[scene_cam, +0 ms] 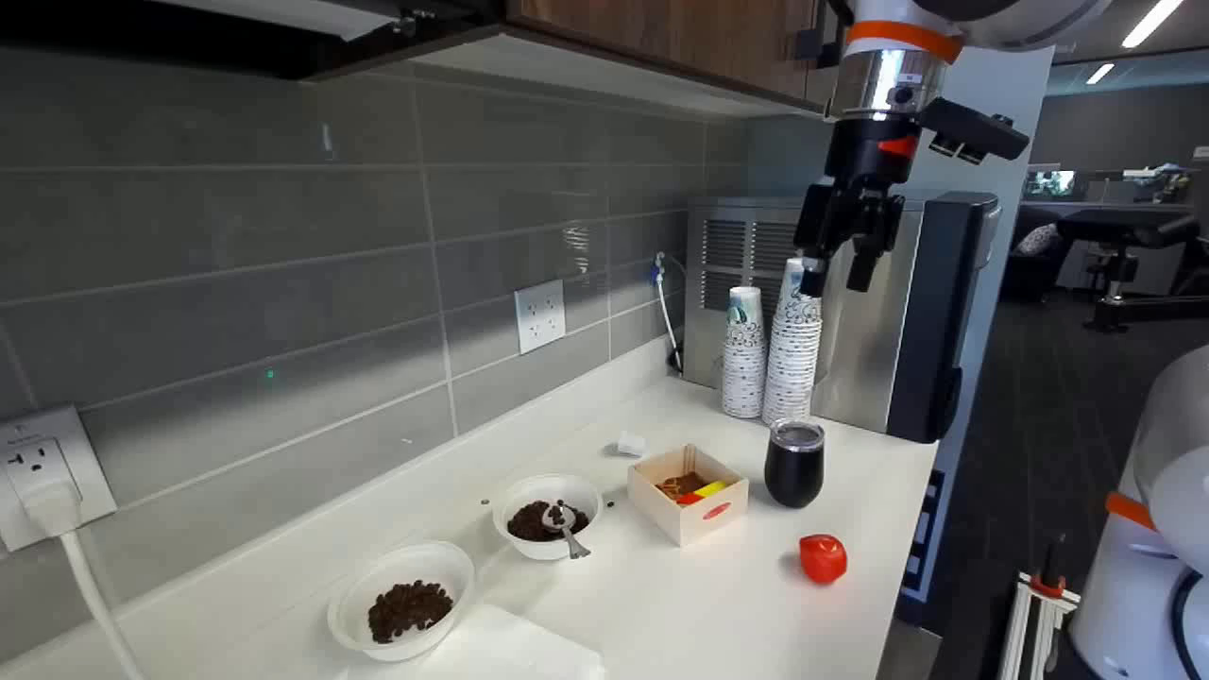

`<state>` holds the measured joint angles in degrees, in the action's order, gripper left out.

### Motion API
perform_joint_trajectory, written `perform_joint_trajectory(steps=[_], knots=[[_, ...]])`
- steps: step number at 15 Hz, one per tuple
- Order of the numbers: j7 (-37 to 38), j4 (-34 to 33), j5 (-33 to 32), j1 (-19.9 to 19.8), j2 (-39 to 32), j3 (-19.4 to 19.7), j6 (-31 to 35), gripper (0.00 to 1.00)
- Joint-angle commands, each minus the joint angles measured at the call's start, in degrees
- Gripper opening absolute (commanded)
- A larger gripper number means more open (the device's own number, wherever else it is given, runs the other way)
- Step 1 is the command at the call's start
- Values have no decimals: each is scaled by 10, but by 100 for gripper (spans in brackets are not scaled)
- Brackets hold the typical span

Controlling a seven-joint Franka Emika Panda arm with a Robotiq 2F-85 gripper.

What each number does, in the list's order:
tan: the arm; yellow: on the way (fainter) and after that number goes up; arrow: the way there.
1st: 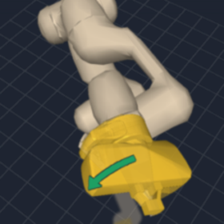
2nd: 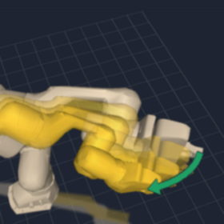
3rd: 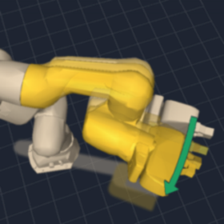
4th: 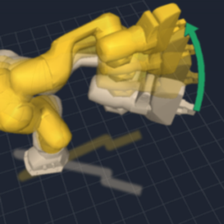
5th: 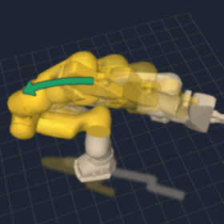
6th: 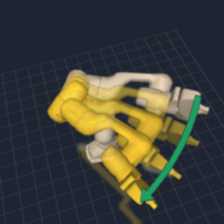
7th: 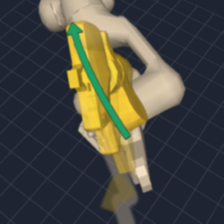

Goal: Pick up the coffee pod from the counter and put it in the box.

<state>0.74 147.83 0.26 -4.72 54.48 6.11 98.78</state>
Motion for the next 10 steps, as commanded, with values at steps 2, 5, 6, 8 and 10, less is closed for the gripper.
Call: perform_joint_trajectory(steps=[2, 5, 6, 8, 10], knots=[[-1, -2, 4, -6, -16, 1, 7, 100], [-4, 3, 4, -10, -58, 15, 36, 100], [-6, 6, 4, -14, -79, 21, 51, 100], [-13, 14, 4, -17, -117, 33, 96, 100], [-36, 16, 3, -13, -169, 46, 156, 100]])
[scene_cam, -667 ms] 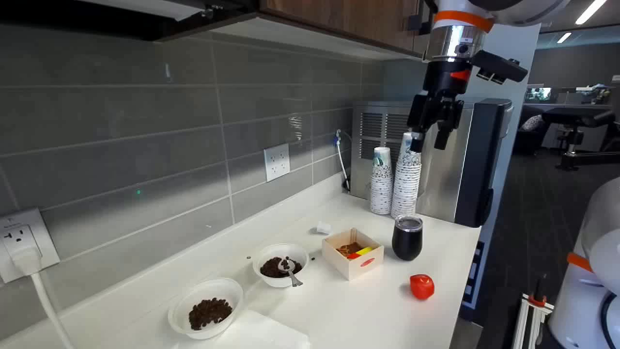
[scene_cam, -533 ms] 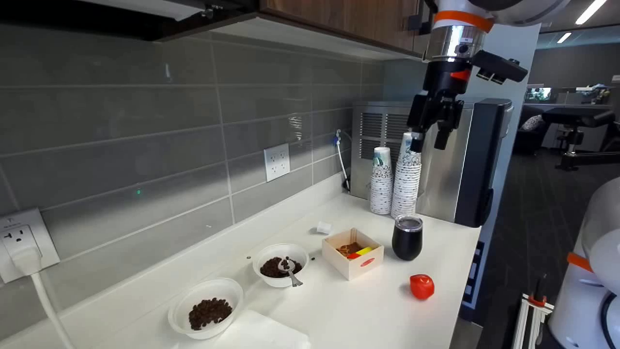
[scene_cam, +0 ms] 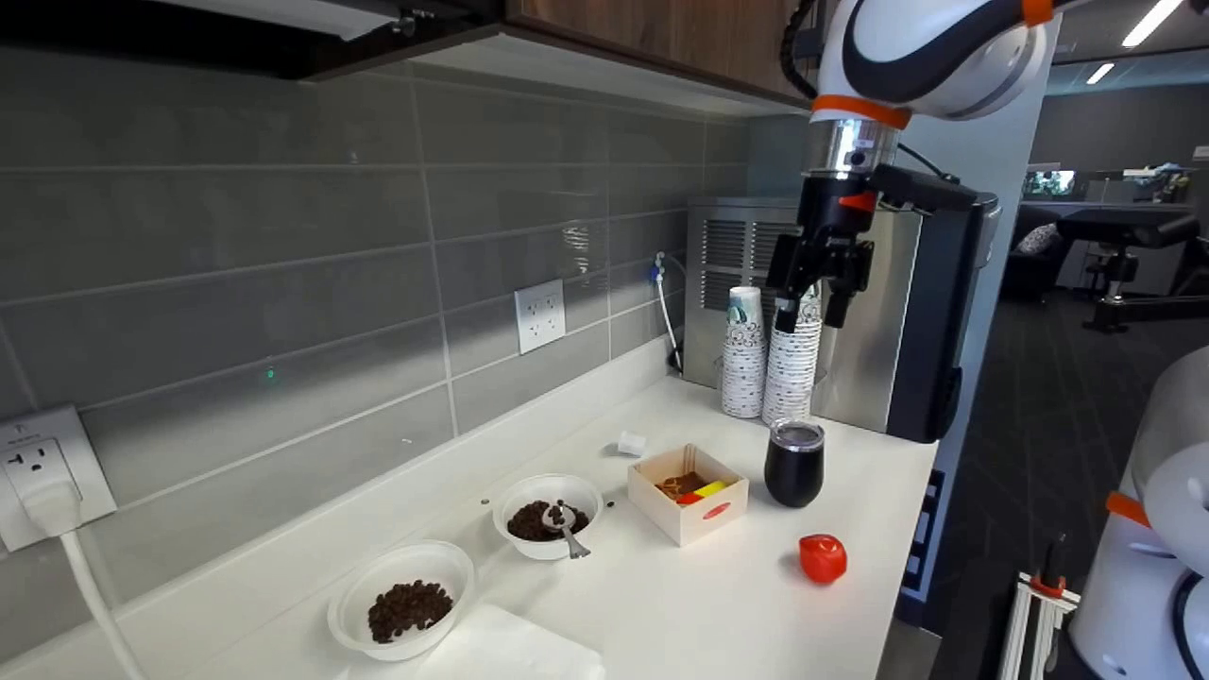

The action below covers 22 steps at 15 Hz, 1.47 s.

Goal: Pick up the coffee pod from the counter and put it in the box.

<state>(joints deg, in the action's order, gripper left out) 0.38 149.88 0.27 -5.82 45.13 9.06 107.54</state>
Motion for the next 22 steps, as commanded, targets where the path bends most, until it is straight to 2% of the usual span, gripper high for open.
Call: perform_joint_trajectory(steps=[1, 6, 10, 14, 17, 22], knots=[[-45, -6, 8, 1, -106, 24, 102, 100], [-157, -63, 35, 28, -272, 55, 223, 100], [-287, -152, 95, 47, -391, 65, 227, 100], [-379, -253, 113, 27, -499, 38, 219, 100], [-419, -323, 119, 2, -570, 12, 230, 100], [-452, -385, 148, -45, -661, -41, 287, 100]])
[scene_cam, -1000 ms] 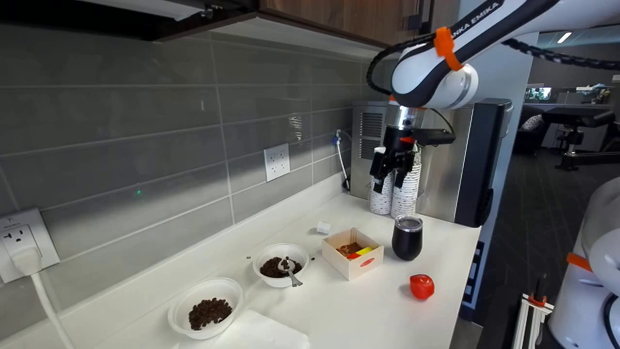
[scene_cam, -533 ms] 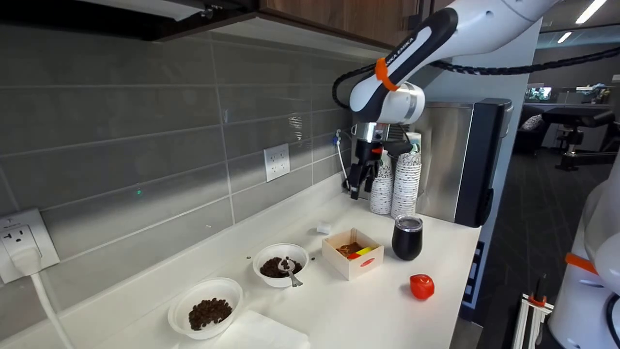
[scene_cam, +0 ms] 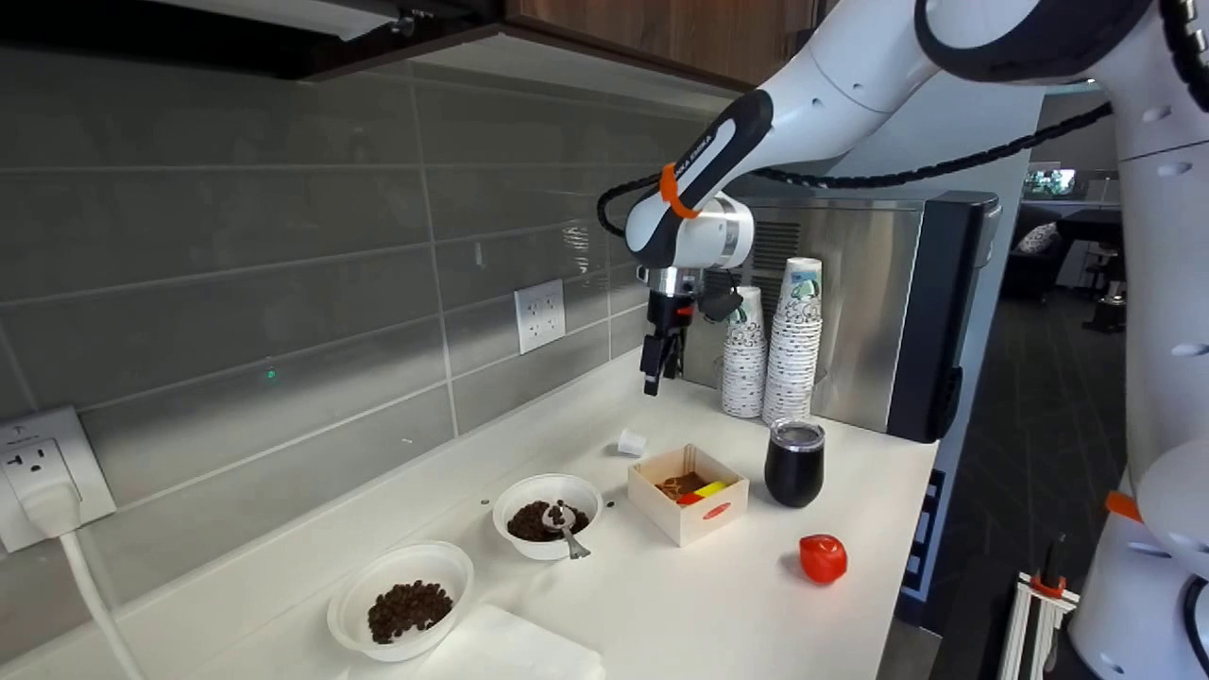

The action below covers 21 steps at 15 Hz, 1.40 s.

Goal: Pick up the coffee pod from the counter and put it in the box.

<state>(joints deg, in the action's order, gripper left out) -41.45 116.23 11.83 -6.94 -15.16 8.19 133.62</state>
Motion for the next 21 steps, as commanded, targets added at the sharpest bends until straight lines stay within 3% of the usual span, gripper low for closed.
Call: perform_joint_trajectory(steps=[1, 8, 15, 16, 17, 21], knots=[[-38, -50, 40, -43, -69, -44, 39, 100], [-26, -79, 45, -87, -155, -99, 140, 100], [-12, -142, 31, -108, -230, -130, 142, 100], [-10, -149, 28, -107, -236, -132, 140, 75], [-8, -153, 26, -107, -241, -133, 140, 74], [-6, -165, 21, -110, -245, -135, 132, 42]])
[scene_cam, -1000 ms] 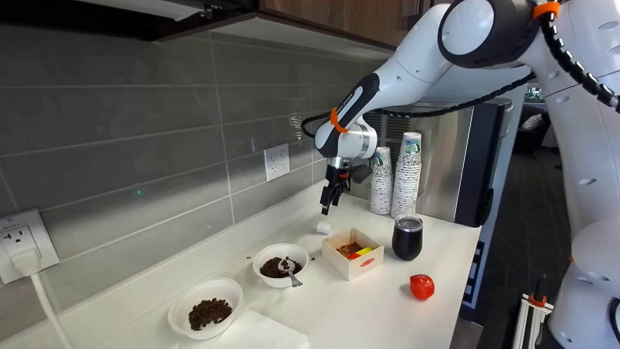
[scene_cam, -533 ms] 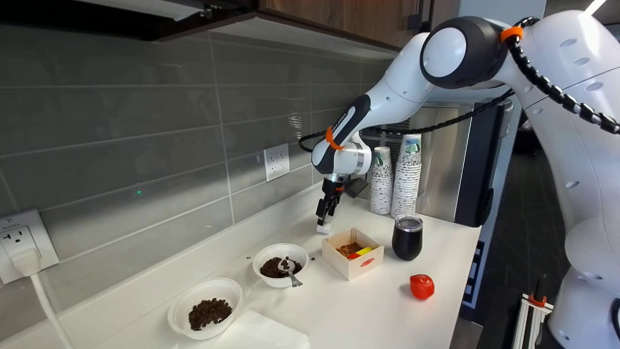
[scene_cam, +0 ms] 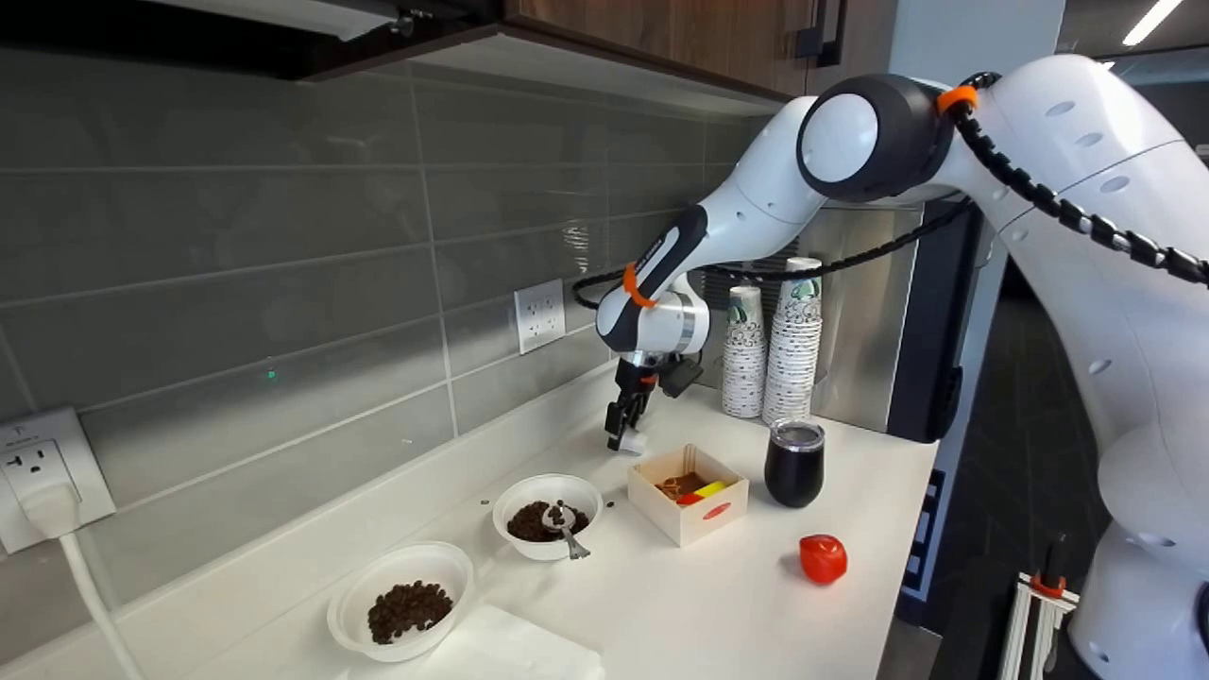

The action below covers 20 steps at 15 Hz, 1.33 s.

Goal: Pick up the coffee pod from the counter and put it in the box.

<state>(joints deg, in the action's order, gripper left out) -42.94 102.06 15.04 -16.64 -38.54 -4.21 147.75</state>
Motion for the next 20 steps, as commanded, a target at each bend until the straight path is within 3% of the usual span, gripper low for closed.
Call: perform_joint_trajectory(steps=[1, 2, 11, 20], knots=[[12, -23, -13, -13, -10, -8, -16, 35], [15, -21, -15, -13, -5, -7, -21, 29], [35, 34, -5, -15, 85, -5, -77, 29], [39, 256, 35, 2, 273, 4, -91, 29]])
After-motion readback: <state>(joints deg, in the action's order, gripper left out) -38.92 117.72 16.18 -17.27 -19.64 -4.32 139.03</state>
